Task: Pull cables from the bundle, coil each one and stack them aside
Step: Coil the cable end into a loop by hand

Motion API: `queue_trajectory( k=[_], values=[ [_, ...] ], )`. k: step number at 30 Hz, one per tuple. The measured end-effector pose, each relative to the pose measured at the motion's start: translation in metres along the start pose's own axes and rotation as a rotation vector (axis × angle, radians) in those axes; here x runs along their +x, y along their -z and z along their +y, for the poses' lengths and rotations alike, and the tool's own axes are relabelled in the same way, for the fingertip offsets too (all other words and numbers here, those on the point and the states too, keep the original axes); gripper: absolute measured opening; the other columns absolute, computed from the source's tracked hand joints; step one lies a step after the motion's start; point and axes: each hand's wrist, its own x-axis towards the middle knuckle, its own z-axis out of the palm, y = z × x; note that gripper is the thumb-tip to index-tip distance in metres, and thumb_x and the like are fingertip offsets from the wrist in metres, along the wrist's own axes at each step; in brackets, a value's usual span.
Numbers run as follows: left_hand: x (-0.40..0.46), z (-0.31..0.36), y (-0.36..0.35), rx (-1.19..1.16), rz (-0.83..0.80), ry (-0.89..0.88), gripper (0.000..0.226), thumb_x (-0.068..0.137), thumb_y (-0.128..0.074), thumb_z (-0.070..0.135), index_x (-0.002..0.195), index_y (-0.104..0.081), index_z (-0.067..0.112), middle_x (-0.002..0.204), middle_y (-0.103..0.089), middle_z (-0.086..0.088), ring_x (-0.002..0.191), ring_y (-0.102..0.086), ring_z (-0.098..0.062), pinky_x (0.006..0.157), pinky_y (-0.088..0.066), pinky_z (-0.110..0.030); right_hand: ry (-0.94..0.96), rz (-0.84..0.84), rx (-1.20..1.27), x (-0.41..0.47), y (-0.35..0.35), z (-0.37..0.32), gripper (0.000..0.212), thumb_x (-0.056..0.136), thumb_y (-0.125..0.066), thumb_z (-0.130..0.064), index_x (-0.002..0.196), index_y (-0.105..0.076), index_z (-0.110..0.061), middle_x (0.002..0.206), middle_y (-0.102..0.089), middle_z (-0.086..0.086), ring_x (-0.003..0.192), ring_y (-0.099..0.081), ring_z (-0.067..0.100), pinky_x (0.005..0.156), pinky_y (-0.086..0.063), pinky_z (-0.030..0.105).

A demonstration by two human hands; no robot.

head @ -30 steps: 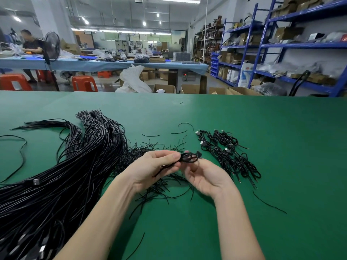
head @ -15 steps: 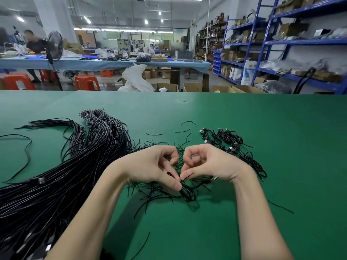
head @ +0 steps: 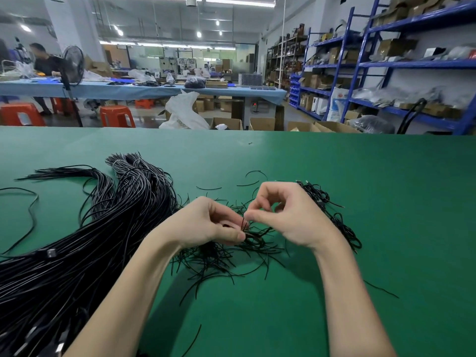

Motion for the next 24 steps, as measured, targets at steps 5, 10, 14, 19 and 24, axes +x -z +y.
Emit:
queue_trajectory(
  k=[5, 10, 14, 19, 24],
  values=[
    [0.003, 0.002, -0.008, -0.039, 0.067, -0.038, 0.015, 0.077, -0.086, 0.013, 0.090, -0.082, 0.018, 0.086, -0.079, -0.006, 0.080, -0.075, -0.016, 0.078, -0.057, -0.020, 0.021, 0.097, -0.085, -0.002, 0.017, -0.006, 0.022, 0.083, -0.079, -0.027, 0.076, -0.059, -0.030, 0.080, -0.071, -0.016, 0.070, -0.059, 0.006, 0.069, -0.042, 0.021],
    [0.005, 0.003, -0.011, 0.047, 0.316, -0.156, 0.014, 0.075, -0.089, 0.021, 0.086, -0.082, 0.027, 0.085, -0.078, 0.007, 0.083, -0.074, -0.008, 0.084, -0.056, -0.021, -0.107, 0.230, -0.080, -0.004, 0.023, 0.000, 0.011, 0.081, -0.080, -0.040, 0.082, -0.073, -0.032, 0.074, -0.072, -0.020, 0.058, -0.056, -0.001, 0.066, -0.047, 0.021],
    [0.012, 0.001, -0.024, 0.220, 0.516, -0.264, 0.021, 0.075, -0.088, 0.017, 0.089, -0.079, 0.029, 0.078, -0.076, 0.017, 0.079, -0.071, 0.004, 0.080, -0.054, -0.015, -0.205, 0.141, -0.026, -0.002, 0.011, 0.001, 0.019, 0.076, -0.084, -0.046, 0.087, -0.076, -0.032, 0.077, -0.076, -0.016, 0.063, -0.069, 0.003, 0.063, -0.050, 0.024],
    [0.016, -0.004, -0.032, 0.278, 0.589, -0.368, 0.033, 0.074, -0.086, 0.012, 0.090, -0.063, 0.029, 0.076, -0.073, 0.014, 0.076, -0.069, 0.000, 0.072, -0.052, -0.012, -0.244, 0.224, 0.098, 0.005, -0.011, 0.006, 0.006, 0.082, -0.081, -0.021, 0.086, -0.077, -0.022, 0.071, -0.076, -0.006, 0.065, -0.075, 0.013, 0.055, -0.057, 0.022],
    [0.018, -0.006, -0.034, 0.402, 0.606, -0.433, 0.030, 0.075, -0.085, 0.010, 0.091, -0.064, 0.025, 0.079, -0.072, 0.017, 0.079, -0.066, 0.004, 0.075, -0.050, -0.009, -0.321, 0.197, 0.147, 0.005, -0.013, 0.012, 0.006, 0.083, -0.080, -0.013, 0.085, -0.077, -0.017, 0.067, -0.076, 0.001, 0.061, -0.075, 0.017, 0.060, -0.060, 0.023]
  ],
)
